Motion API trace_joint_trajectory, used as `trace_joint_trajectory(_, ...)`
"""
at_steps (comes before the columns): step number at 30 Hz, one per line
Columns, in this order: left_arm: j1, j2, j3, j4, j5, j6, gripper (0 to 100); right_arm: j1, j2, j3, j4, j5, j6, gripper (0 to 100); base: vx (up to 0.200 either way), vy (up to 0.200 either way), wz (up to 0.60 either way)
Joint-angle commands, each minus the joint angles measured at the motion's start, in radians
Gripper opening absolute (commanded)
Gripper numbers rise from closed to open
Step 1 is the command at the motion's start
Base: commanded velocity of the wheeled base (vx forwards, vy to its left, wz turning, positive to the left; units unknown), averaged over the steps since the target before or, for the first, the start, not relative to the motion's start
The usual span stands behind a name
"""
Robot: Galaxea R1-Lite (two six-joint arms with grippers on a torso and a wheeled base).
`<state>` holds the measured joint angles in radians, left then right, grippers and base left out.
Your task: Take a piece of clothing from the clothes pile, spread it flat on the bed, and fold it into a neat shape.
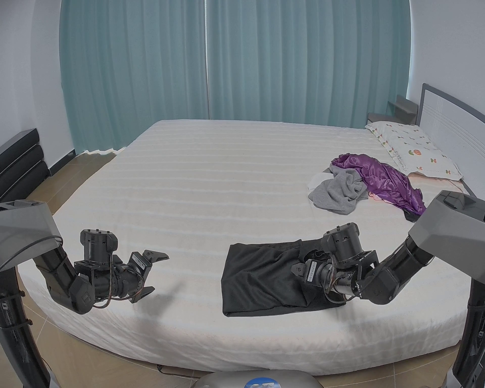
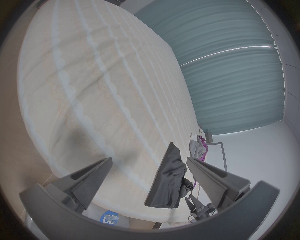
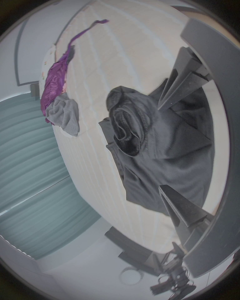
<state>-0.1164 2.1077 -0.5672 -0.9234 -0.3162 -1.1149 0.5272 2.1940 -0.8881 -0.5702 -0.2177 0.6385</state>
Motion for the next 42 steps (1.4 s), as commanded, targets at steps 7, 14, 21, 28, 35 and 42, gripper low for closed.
trace_joint_trajectory(7,0.000,0.003,0.003,-0.002,-0.001,0.000,100,-0.044,0.098,-0.097,0.107,-0.095,-0.132,100,0.000,0.000,0.00)
trace_joint_trajectory(14,0.000,0.005,0.003,-0.002,-0.001,0.001,100,-0.102,-0.023,0.031,0.136,-0.094,-0.148,100,0.000,0.000,0.00)
trace_joint_trajectory(21,0.000,0.005,0.001,-0.002,-0.001,0.001,100,-0.171,-0.152,0.205,0.128,-0.069,-0.148,100,0.000,0.000,0.00)
trace_joint_trajectory(28,0.000,0.006,0.001,-0.002,-0.001,0.001,100,-0.216,-0.247,0.308,0.079,0.018,-0.132,100,0.000,0.000,0.00)
trace_joint_trajectory(35,0.000,0.006,0.001,-0.002,-0.001,0.001,100,-0.219,-0.264,0.293,0.010,0.113,-0.066,100,0.000,0.000,0.00)
trace_joint_trajectory(42,0.000,0.006,0.001,-0.002,0.000,0.001,100,-0.222,-0.096,0.104,-0.025,0.201,0.121,100,0.000,0.000,0.00)
